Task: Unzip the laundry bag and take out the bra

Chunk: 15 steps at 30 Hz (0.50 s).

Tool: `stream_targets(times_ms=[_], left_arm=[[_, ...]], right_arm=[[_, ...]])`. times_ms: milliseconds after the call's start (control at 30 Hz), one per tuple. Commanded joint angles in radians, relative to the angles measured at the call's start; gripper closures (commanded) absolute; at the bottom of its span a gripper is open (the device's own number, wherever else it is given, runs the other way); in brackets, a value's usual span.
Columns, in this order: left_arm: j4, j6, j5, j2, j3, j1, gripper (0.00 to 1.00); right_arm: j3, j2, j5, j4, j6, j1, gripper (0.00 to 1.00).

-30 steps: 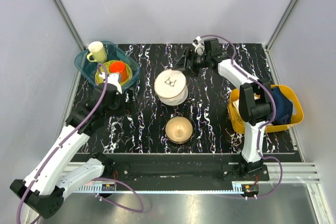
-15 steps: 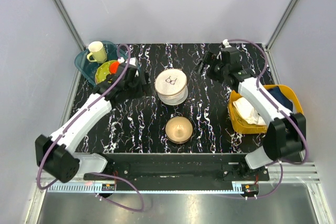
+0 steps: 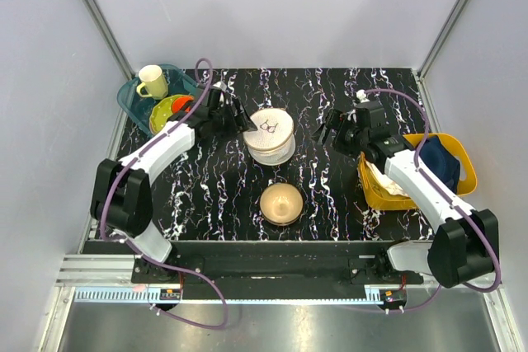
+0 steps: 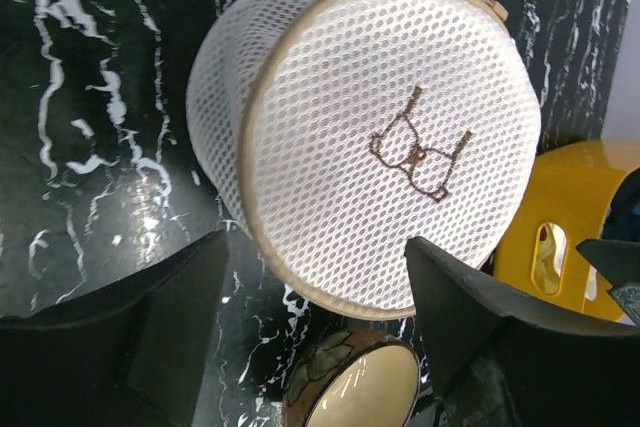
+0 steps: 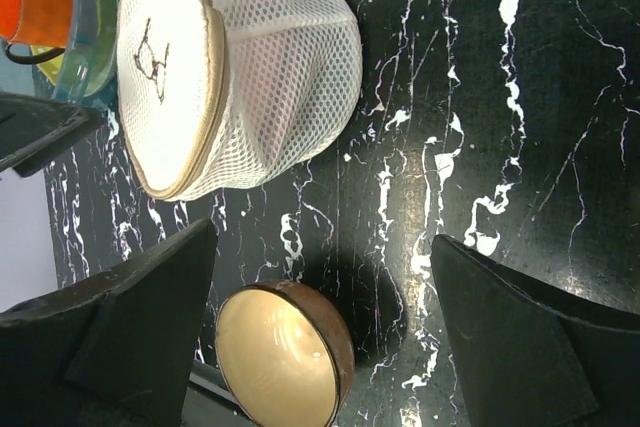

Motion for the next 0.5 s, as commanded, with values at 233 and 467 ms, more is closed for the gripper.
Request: stream_targets(times_ms=[233,467], left_arm=[[0.249,-0.087,0.123,0.043,-0.083,-0.001,0.65],[0.215,-0.066,0.096,-0.008,-0.117,-0.038,0.78]], right_arm=[[-0.006,0.021,-0.187,0.142,0.092,0.004,0.04],[0.034,0.166,-0.261,0.287,0.189,0.036,0.07]])
